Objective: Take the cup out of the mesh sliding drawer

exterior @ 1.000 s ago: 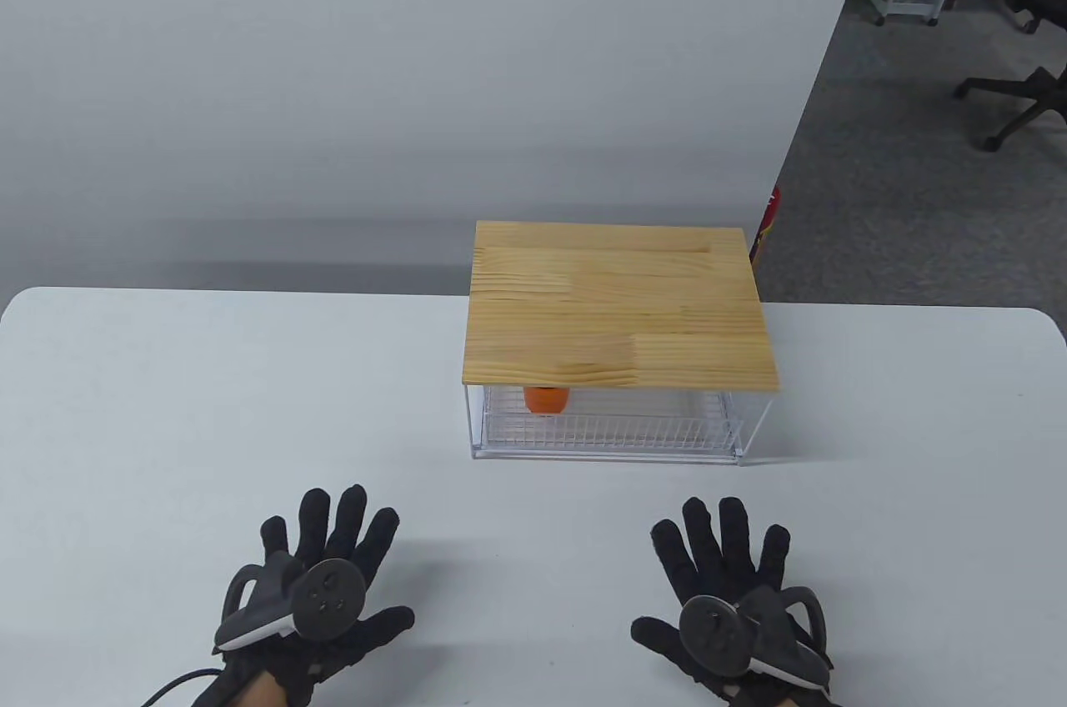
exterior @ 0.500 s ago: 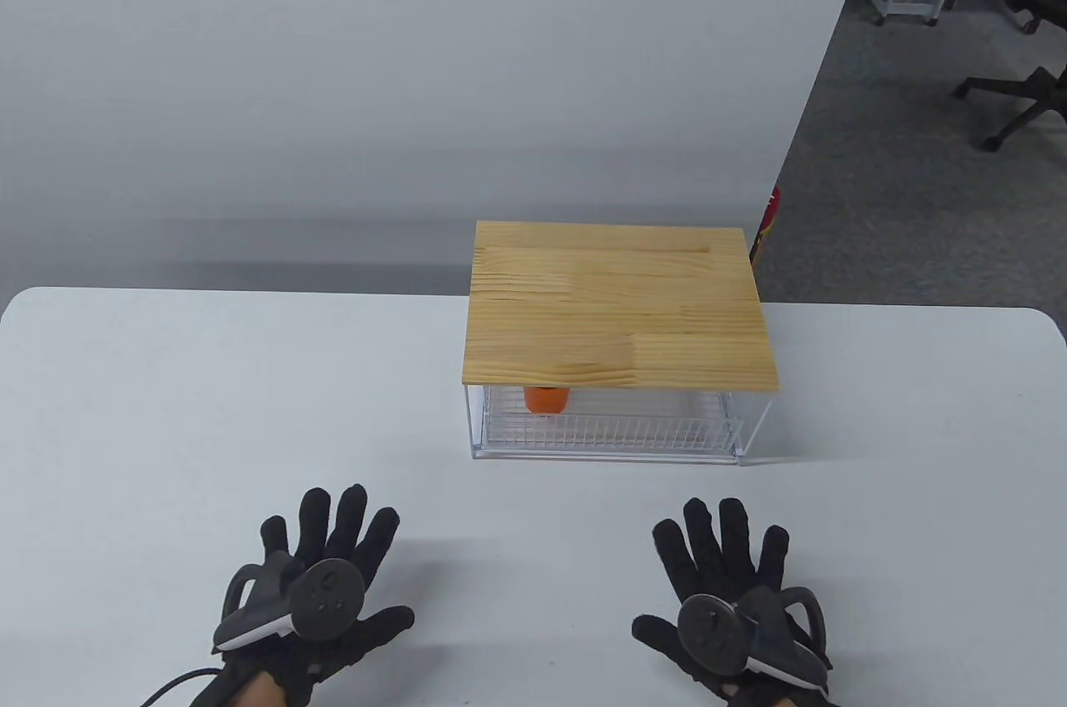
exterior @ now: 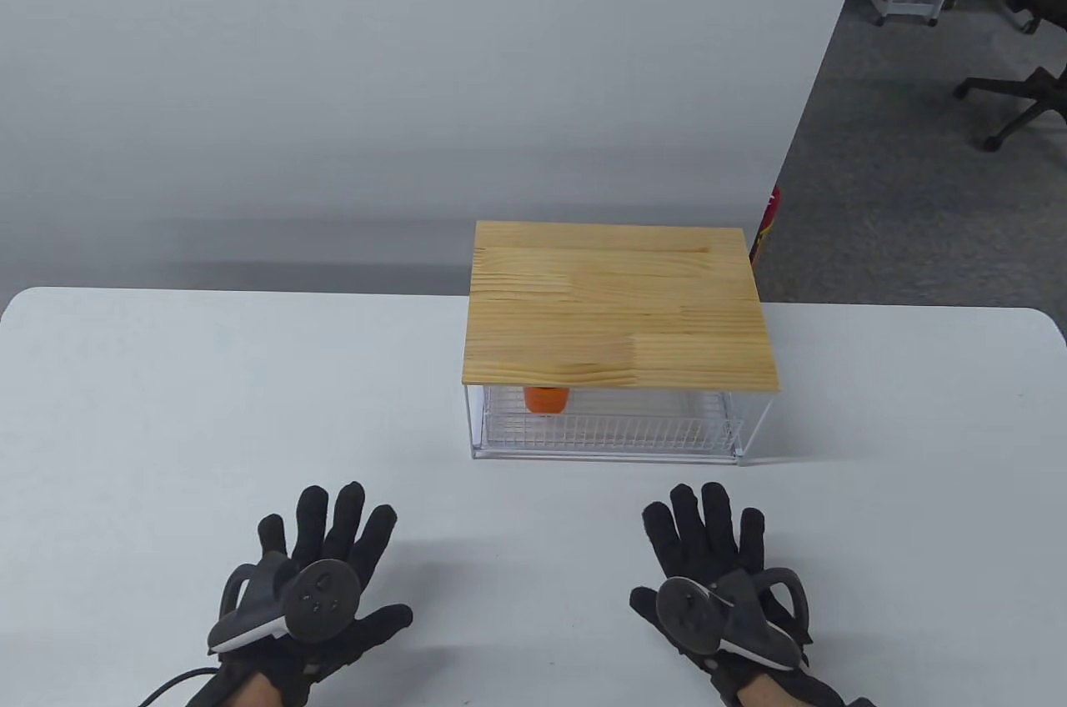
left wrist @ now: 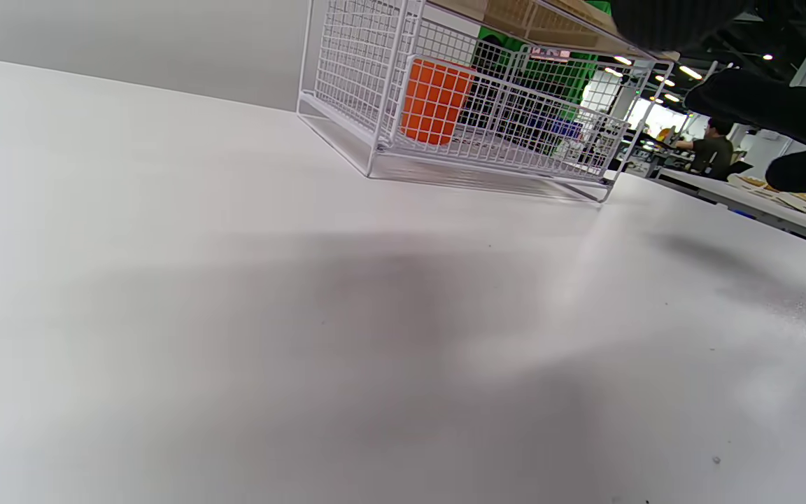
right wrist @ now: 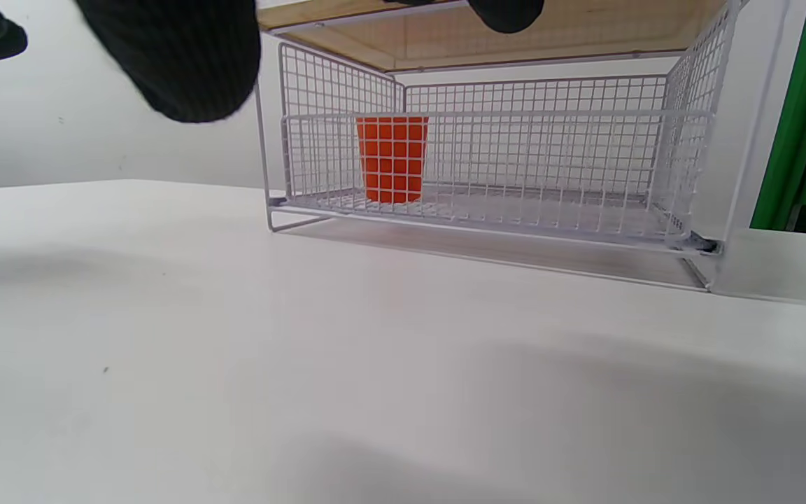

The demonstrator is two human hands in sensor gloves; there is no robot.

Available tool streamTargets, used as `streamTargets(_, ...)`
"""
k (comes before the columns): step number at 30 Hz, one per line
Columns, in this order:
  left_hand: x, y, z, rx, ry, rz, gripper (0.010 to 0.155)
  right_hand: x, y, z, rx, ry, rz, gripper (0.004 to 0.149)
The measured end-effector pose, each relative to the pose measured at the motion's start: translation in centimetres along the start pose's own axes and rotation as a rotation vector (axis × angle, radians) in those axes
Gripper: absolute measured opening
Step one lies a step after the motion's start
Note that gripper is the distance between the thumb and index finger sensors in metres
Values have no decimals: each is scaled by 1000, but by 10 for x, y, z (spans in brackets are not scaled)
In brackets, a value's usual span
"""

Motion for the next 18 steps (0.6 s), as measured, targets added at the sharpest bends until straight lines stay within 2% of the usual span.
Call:
streamTargets(7,4,-4,0,-17,-12,-16,99,-8,-13,-45,-10,70,8,81)
streamTargets(18,4,-3,1,-4,-23,-11,99,-8,-14,-104,16,164,80,73)
Point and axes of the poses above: the tracker on the back of each hand, its own x axis roughly to the thumb side, its own z axis roughly from the fingertips to the wrist, y = z × x, the point moved 4 cm from there along -z, roughly from the wrist to the fingertips, and after that the axes turned 8 degrees about y, right-handed, at the moved point
